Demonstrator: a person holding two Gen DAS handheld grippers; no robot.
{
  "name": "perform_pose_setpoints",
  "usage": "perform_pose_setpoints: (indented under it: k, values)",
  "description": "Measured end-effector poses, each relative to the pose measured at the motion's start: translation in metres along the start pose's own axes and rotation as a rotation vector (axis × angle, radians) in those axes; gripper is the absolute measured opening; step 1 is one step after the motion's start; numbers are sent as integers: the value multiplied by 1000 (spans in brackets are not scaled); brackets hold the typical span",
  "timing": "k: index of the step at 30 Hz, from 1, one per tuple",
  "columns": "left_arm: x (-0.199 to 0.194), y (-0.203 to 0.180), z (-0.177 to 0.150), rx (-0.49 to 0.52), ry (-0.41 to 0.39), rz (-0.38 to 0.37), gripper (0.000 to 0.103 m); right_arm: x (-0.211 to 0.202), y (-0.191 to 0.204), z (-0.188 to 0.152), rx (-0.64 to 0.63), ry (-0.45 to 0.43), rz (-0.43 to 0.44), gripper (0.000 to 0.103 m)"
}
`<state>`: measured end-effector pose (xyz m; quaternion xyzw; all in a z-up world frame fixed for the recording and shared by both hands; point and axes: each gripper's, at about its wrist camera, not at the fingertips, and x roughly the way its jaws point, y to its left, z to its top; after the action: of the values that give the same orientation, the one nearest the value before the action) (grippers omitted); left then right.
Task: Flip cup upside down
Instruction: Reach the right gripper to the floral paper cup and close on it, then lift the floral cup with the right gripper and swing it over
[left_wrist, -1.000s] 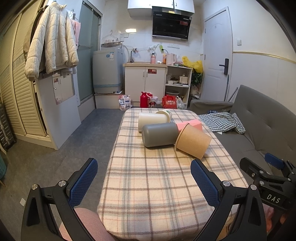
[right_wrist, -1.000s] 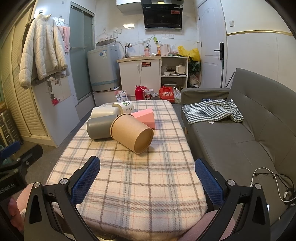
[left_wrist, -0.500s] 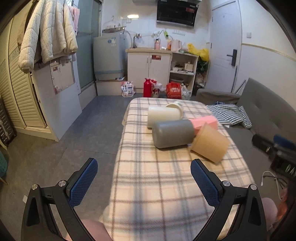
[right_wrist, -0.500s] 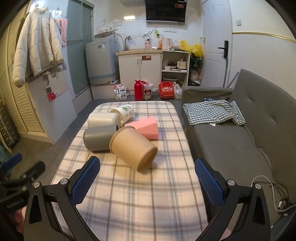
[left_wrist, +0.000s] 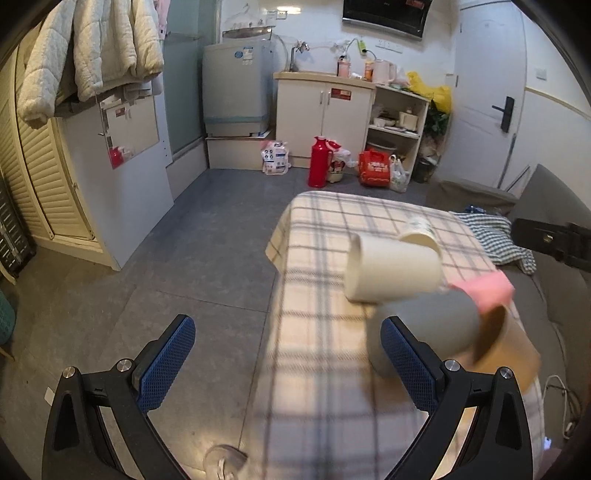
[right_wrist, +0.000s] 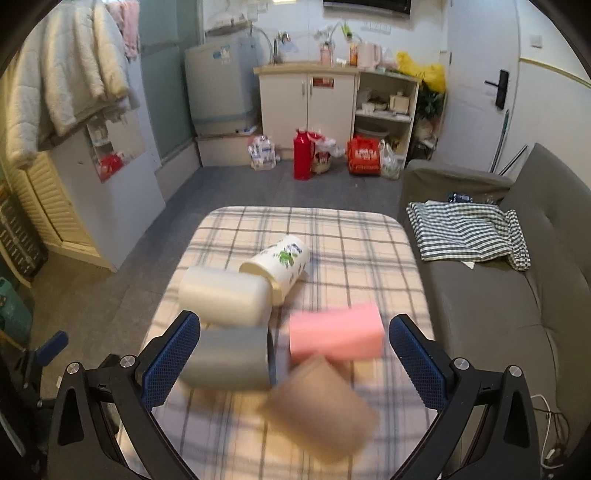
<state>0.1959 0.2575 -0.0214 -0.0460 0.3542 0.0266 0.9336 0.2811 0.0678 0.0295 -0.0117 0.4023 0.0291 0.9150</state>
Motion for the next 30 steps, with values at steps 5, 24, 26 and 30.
perform_pose_setpoints:
  k: [5,24,26,30]
  values:
    - [33,9,22,-23,10,16,103,69,15,36,0,109,17,103]
    - [64,29,35,-27,39,34,103,197,4,43,228,501,56,74]
    - [56,30,35,-21,33,40,103,191,5,45,222,477,57,73]
    - [38,29,39,-12,17,55,103,156,3,57,195,386,49,71]
